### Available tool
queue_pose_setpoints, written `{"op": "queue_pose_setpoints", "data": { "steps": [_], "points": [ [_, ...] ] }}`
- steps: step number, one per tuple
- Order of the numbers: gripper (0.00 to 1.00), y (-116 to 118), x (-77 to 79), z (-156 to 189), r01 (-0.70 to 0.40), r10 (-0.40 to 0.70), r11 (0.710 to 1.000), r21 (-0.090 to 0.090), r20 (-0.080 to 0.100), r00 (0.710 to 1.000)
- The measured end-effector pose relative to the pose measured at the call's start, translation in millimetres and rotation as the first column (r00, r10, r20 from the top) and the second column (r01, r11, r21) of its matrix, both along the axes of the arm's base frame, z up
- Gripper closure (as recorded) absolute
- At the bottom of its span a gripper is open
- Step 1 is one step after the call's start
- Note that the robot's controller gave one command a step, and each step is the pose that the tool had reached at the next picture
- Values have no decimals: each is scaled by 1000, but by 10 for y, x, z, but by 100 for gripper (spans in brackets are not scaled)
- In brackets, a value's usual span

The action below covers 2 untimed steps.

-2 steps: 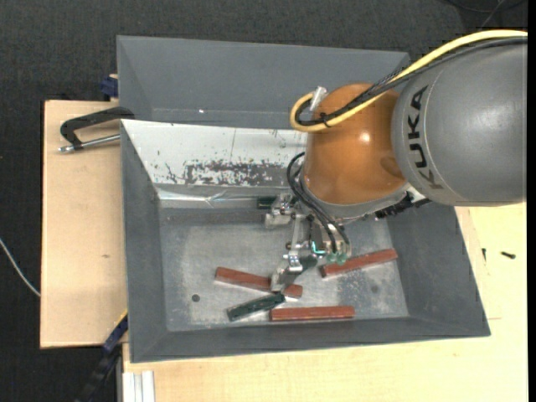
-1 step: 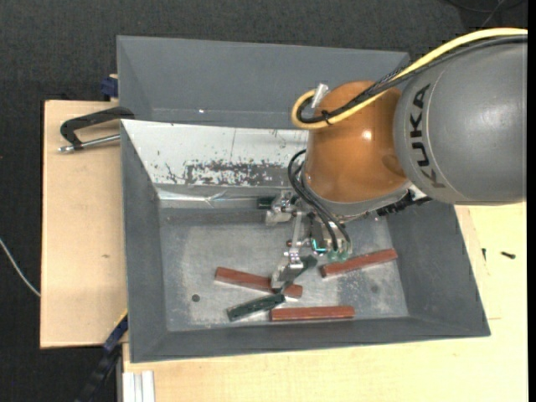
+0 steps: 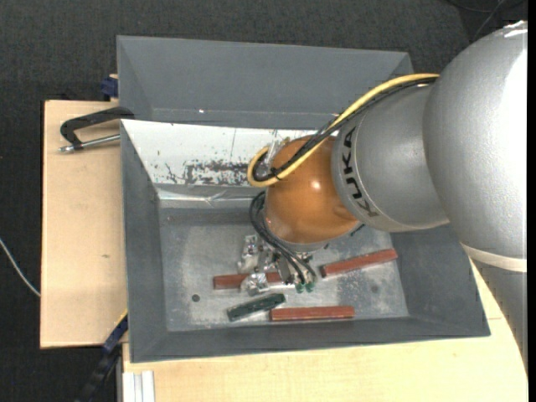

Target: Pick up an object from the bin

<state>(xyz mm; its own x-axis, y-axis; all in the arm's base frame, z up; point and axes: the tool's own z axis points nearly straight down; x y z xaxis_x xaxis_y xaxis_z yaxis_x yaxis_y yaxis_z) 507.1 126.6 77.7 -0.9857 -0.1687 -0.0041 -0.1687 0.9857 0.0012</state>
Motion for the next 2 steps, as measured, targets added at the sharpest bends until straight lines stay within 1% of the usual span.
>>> {"op": "queue_pose_setpoints", "data": {
  "steps": [1, 2],
  "points": [
    [100, 0, 0, 0, 0, 0, 1000, 0, 0, 1000],
    [100, 86, 164, 1490, 18, -18, 1000, 1, 2, 1000]
  ]
}}
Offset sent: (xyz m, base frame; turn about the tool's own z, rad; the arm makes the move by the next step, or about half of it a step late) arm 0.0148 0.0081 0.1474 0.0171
